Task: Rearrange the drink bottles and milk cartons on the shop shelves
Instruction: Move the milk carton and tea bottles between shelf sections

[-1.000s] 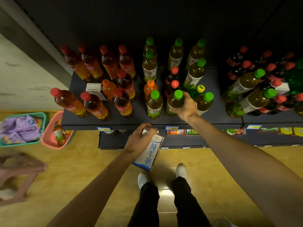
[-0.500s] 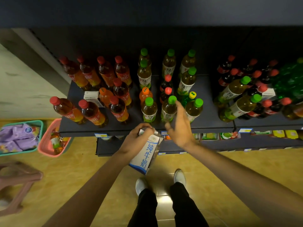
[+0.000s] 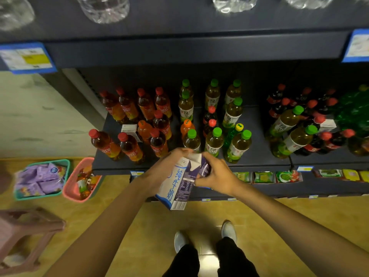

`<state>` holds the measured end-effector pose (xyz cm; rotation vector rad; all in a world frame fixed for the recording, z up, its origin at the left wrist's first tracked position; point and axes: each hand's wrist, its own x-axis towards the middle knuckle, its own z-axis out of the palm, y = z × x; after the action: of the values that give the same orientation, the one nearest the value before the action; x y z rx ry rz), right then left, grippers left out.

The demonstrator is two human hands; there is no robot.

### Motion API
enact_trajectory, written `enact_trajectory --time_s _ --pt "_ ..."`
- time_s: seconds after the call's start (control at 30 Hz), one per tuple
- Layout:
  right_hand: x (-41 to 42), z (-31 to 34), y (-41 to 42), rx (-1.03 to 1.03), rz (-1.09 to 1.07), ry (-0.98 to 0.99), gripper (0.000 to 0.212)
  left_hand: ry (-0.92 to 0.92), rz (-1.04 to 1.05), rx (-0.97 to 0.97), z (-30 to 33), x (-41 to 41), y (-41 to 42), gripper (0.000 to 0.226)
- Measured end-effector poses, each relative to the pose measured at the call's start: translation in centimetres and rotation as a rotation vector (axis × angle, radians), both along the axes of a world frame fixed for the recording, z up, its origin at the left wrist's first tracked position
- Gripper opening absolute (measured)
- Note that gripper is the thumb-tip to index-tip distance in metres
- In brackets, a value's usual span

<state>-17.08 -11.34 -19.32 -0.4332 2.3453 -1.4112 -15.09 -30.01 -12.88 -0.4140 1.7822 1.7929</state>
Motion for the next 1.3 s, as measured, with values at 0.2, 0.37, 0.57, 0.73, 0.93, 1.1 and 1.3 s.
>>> enact_trajectory --time_s 0.2,0.37,0.57,0.73,0.93,1.1,1.3 --pt "1.4 1.5 1.6 -0.377 -0.419 -0.387 0.036 -0.067 0.259 0.108 0.6 -0.5 -0.8 0.047" --pt "2.0 3.9 4.1 -0.710 -0.667 -0.536 0.016 -0.089 0.256 0.152 0.7 -1.8 1.9 0.054" --pt "3.8 5.7 11.3 -0.862 -0.855 -0.568 0.025 -0.096 0.066 0.148 1.5 -2.7 10.1 0.049" --pt "6.0 6.4 18.9 -0.922 -0.977 -0.540 0.054 -0.115 -0.066 0.116 2.2 -3.3 18.7 0.043" --pt "9.8 6.9 30.4 -1.001 -1.124 -0.445 0.069 -0.151 -0.247 0.144 2.6 -2.2 31.4 0.023" --pt "13.2 6.9 40.3 -0.948 -1.238 -0.451 0.070 -0.176 -0.277 0.219 2.5 0.0 43.3 0.036" --pt "16.9 7.6 49.5 -0.928 -1.315 -0.436 0.070 -0.240 -0.440 0.231 2.1 2.3 54.6 0.033"
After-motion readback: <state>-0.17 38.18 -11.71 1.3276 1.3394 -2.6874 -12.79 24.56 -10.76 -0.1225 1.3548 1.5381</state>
